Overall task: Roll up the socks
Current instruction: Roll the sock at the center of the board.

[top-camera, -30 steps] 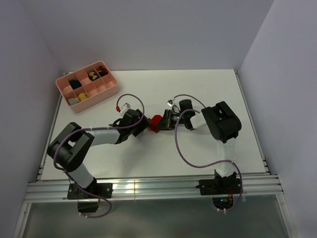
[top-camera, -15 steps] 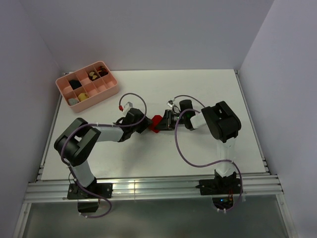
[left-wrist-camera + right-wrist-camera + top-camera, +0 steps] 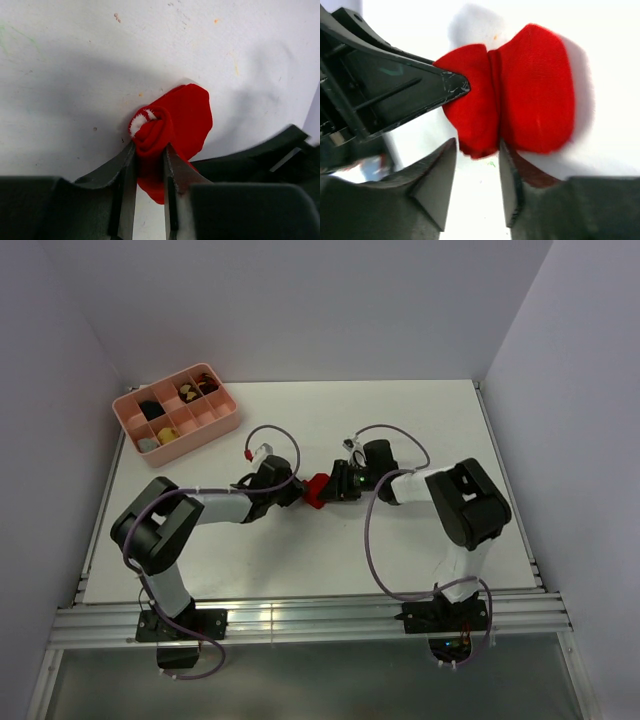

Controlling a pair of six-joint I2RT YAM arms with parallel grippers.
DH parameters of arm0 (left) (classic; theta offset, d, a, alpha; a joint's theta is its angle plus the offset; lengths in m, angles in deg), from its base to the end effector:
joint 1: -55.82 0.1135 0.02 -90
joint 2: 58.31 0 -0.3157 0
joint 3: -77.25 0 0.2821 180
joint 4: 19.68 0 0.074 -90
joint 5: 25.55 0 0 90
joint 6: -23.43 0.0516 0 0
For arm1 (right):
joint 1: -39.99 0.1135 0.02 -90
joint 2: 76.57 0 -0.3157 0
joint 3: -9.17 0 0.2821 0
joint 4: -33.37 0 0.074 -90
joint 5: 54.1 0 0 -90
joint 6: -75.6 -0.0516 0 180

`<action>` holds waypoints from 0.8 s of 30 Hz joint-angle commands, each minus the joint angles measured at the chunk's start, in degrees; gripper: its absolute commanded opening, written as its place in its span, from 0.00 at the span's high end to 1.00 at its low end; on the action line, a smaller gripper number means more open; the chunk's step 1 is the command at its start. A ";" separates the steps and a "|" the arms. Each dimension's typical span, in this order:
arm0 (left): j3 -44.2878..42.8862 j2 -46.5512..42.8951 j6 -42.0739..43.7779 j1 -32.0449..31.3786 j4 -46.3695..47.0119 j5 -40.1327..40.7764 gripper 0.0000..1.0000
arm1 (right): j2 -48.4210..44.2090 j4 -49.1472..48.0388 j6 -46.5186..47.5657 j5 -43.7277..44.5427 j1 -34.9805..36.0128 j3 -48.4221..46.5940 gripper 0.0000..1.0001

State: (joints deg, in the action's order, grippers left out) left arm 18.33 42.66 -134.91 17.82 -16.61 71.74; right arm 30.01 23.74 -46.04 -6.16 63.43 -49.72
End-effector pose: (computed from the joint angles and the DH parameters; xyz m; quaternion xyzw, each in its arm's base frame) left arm 0.3089 -0.2330 0.1557 -0.2621 0.8621 -0.3096 0.3036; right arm 0.3426 0.1862 0.1382 -0.0967 0.8482 0.4750 0.2132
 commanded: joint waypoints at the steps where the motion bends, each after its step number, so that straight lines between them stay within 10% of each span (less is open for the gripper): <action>1: -2.23 -1.74 4.17 -0.41 -8.40 3.34 0.99 | -7.52 7.66 8.16 12.86 2.39 0.47 0.49; 11: -6.63 -1.21 7.25 -0.85 -15.18 2.91 0.99 | -17.20 4.43 22.39 37.38 13.90 3.89 0.35; 24: -8.74 -0.60 7.69 -0.85 -18.60 0.97 0.99 | -13.78 -5.51 31.02 46.36 22.52 6.18 0.34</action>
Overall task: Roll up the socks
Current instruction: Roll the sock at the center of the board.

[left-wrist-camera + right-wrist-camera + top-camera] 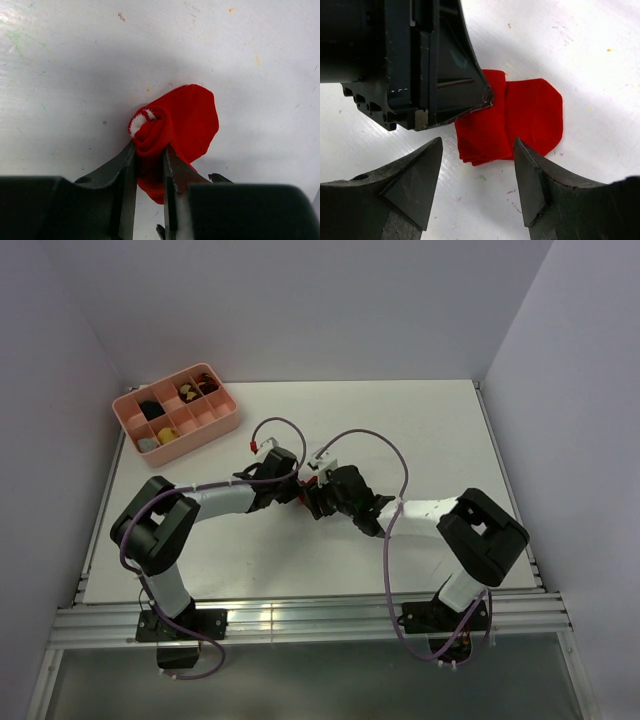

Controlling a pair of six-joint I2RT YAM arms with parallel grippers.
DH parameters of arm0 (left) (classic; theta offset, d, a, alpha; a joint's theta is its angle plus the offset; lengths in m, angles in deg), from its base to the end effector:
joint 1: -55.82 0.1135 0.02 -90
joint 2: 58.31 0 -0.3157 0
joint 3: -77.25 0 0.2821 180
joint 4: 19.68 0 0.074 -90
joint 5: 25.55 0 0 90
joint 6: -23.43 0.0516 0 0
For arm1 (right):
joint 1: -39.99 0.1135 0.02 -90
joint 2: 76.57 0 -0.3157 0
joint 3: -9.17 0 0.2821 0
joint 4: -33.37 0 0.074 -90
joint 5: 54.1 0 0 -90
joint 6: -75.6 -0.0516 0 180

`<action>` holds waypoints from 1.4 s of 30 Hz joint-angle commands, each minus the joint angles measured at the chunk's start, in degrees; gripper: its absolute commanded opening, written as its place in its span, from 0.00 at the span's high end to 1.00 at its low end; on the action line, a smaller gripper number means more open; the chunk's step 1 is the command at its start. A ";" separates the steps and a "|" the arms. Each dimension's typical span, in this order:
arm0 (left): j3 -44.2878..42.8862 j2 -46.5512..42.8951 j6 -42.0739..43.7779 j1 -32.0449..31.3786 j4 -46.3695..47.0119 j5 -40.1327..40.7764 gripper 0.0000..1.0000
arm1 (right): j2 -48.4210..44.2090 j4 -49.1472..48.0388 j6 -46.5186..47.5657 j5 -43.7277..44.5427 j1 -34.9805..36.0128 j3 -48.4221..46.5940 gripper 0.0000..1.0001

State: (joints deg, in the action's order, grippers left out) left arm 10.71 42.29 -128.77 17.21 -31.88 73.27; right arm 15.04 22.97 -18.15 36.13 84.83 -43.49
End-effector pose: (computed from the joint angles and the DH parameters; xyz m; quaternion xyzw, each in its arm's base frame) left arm 0.3161 -0.2423 0.1755 -0.2172 0.8999 -0.2407 0.2917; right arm 0.2544 0.2527 0.1917 -0.3007 0.8053 0.2086 0.4664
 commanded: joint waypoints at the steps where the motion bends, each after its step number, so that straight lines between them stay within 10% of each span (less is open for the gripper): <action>1: -1.20 -0.23 1.55 -0.32 -3.33 -0.73 0.99 | 1.63 -5.18 3.13 4.43 1.82 -0.22 0.34; 15: -1.73 0.56 0.32 -0.32 -2.98 -2.75 0.98 | 8.05 -4.66 6.21 9.44 5.61 -2.33 0.46; 23: -1.11 -0.57 -0.91 -0.33 -3.06 -3.11 0.93 | 10.87 -2.02 4.45 11.02 5.70 -4.27 0.97; 29: -0.15 -3.30 -1.26 0.11 -2.72 -1.53 0.70 | 9.46 1.22 0.77 3.13 2.90 -4.79 1.00; 35: 2.75 -7.25 -2.05 0.73 -0.61 0.76 0.21 | 10.86 8.08 -6.44 -20.03 -5.19 -8.66 1.00; 42: 7.14 -10.77 -3.90 1.34 3.78 1.73 0.16 | 17.70 11.07 -15.83 -37.45 -13.97 -13.13 1.00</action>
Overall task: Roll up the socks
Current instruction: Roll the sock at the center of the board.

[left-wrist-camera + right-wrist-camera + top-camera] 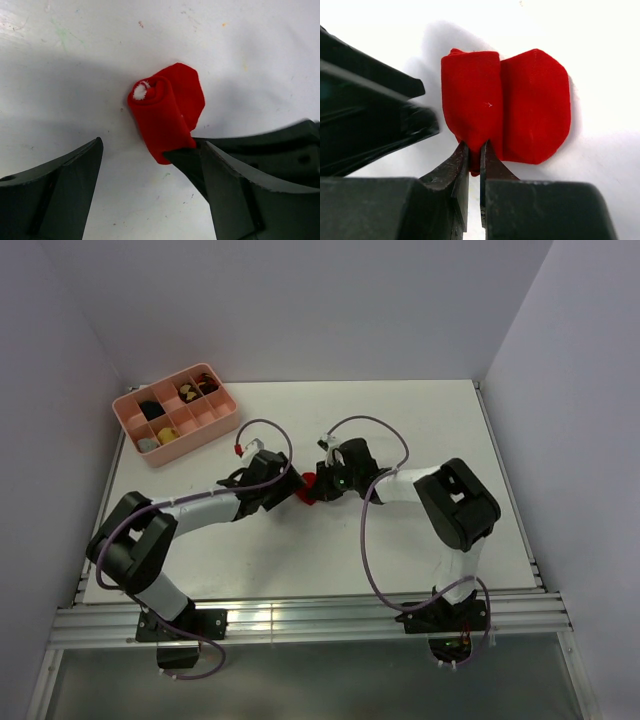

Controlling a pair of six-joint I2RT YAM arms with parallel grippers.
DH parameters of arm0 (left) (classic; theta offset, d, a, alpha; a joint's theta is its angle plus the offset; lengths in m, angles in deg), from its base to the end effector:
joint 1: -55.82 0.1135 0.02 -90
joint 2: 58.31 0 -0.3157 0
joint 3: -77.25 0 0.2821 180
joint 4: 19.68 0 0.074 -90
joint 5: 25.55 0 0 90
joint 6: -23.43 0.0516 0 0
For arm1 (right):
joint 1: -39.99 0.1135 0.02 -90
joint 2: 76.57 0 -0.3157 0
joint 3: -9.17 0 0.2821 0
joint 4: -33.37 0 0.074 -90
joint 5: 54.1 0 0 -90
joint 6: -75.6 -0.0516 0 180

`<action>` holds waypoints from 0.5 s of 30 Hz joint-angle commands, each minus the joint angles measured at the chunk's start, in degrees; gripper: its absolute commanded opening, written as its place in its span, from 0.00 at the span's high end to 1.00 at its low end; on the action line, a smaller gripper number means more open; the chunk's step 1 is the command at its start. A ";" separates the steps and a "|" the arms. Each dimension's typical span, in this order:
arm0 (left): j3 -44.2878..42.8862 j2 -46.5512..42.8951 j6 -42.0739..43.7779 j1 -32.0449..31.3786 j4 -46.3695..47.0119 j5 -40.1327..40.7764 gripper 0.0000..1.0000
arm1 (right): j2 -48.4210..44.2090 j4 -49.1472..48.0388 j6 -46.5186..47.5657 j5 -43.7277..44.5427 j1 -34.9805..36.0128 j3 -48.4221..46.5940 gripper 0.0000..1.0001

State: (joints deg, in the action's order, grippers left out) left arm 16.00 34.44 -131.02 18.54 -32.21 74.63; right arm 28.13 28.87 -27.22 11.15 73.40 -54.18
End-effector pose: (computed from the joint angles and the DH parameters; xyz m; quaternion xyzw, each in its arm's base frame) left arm 0.2963 -0.2141 0.1947 -0.2491 0.8832 -0.2501 0.3088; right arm 0.3292 0.2430 0.1600 -0.2505 0.8424 0.3478 0.3266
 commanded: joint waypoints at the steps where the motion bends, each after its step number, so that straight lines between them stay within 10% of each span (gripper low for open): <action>1: 2.38 -3.19 -1.74 0.01 4.12 0.29 0.17 | 5.67 5.35 -7.82 -14.86 -3.43 -3.15 1.00; 15: 5.20 0.32 -1.12 0.01 10.53 -0.07 0.22 | 13.94 3.85 -18.12 -28.16 -9.50 -7.20 1.00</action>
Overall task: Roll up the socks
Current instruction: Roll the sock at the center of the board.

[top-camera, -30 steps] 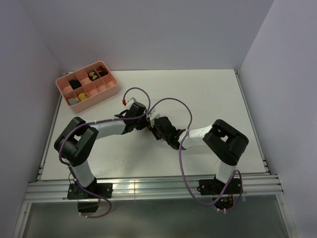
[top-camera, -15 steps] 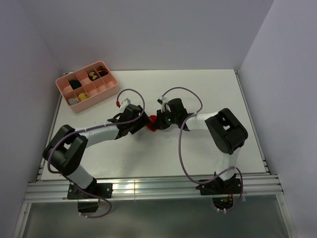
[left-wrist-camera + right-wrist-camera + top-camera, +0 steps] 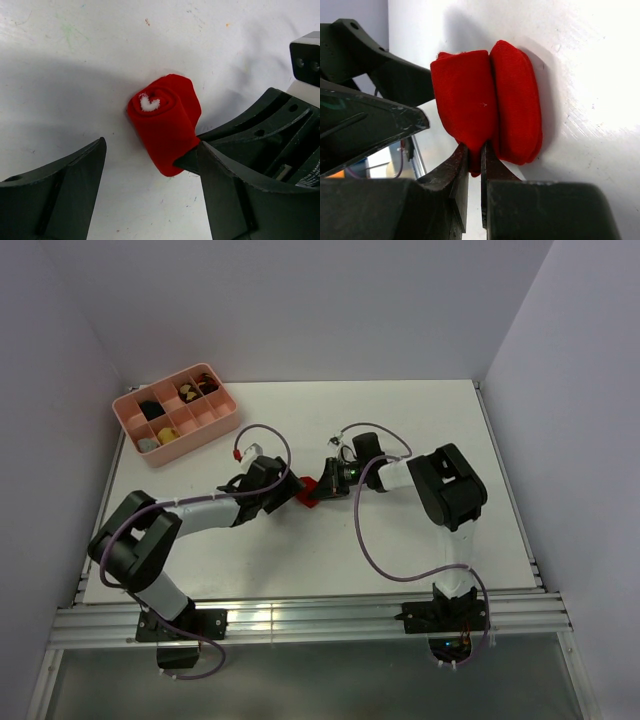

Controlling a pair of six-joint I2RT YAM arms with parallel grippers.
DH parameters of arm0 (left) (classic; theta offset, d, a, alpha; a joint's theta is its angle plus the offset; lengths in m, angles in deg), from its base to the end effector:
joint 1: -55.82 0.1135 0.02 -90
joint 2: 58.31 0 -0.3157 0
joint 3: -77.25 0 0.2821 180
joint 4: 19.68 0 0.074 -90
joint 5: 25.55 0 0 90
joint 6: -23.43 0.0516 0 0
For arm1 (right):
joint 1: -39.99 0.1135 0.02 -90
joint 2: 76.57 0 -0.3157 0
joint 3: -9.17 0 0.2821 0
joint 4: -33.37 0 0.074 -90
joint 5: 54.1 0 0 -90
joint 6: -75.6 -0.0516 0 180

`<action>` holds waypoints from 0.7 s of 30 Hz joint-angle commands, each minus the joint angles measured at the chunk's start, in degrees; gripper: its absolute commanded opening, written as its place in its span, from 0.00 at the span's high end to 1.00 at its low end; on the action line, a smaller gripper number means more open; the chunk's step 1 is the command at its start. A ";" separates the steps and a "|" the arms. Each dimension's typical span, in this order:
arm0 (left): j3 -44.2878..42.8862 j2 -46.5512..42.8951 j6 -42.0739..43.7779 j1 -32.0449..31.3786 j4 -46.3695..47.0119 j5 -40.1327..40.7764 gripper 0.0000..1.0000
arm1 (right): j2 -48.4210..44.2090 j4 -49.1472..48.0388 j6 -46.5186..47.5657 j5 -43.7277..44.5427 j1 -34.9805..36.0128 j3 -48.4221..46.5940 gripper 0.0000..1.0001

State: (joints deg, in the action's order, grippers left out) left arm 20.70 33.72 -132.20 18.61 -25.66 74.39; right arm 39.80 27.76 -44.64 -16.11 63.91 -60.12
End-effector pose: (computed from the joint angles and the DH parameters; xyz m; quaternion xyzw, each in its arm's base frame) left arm 0.2877 -0.2073 0.1826 -0.2575 0.8717 -0.2709 0.3171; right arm 0.3780 0.2122 0.1197 -0.1347 0.8280 0.5240 0.1469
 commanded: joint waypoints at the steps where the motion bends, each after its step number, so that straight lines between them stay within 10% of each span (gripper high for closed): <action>1: 0.68 1.22 -0.03 0.03 5.54 0.17 0.22 | 2.36 4.80 -0.70 -1.08 -0.02 -1.43 1.00; 12: 0.94 6.58 -1.62 0.21 7.94 0.08 0.35 | 2.71 6.64 0.09 -0.37 -0.02 -1.35 1.00; 21: 0.68 7.99 -0.82 0.12 5.56 -1.05 0.73 | -2.99 11.11 5.44 6.21 1.65 0.76 0.88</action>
State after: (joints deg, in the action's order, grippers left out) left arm 21.50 39.95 -134.36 18.61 -16.32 73.32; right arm 39.37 32.00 -43.70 -15.41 64.43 -61.06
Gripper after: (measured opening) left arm 0.364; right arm 0.144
